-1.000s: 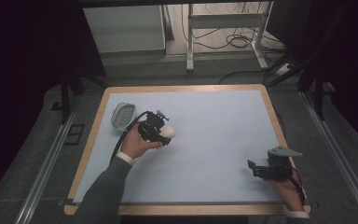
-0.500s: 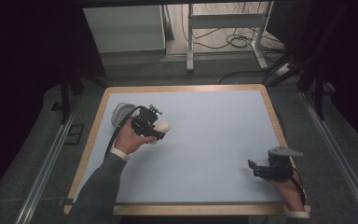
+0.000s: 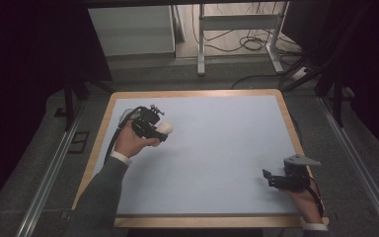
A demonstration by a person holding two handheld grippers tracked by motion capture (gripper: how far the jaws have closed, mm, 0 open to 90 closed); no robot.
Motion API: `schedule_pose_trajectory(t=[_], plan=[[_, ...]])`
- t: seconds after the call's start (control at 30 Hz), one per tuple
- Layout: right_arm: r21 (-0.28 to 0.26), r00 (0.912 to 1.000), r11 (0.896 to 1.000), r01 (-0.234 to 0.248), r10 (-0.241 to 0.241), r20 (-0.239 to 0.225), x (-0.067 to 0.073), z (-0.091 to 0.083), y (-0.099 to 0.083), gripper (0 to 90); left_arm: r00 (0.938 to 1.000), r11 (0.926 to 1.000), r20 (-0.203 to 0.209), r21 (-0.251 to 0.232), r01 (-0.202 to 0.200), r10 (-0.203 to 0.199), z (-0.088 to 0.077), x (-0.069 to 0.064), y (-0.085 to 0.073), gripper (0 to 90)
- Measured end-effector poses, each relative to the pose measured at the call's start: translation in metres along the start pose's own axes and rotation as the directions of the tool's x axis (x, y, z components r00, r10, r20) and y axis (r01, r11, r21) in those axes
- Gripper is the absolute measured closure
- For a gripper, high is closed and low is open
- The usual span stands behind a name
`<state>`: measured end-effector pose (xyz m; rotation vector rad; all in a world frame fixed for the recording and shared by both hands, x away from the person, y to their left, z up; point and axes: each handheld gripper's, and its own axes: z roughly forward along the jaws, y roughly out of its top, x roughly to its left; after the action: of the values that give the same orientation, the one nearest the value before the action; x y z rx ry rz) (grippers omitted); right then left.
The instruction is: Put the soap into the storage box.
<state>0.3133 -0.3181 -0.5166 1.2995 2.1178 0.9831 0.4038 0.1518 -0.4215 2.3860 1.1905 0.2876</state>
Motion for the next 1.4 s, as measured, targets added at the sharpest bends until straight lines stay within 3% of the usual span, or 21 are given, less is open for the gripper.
schedule_pose_trajectory(t=[0.77, 1.07, 1.4], plan=[[0.003, 1.0000, 1.000, -0.006, 0.006, -0.002, -0.001, 0.000, -0.001, 9.5, 0.9944, 0.9954, -0.049, 0.020, 0.094, -0.093, -0.001, 0.042, -0.002, 49.6], [0.008, 1.0000, 1.000, -0.005, 0.005, -0.001, -0.001, 0.001, -0.001, 9.5, 0.9833, 0.9849, -0.062, 0.016, 0.172, -0.171, 0.006, 0.068, -0.002, 49.6], [0.008, 1.0000, 1.000, -0.005, 0.005, 0.002, -0.002, 0.002, -0.002, 9.5, 0.9697, 0.9729, -0.089, 0.021, 0.230, -0.228, 0.016, 0.090, -0.005, 49.6]])
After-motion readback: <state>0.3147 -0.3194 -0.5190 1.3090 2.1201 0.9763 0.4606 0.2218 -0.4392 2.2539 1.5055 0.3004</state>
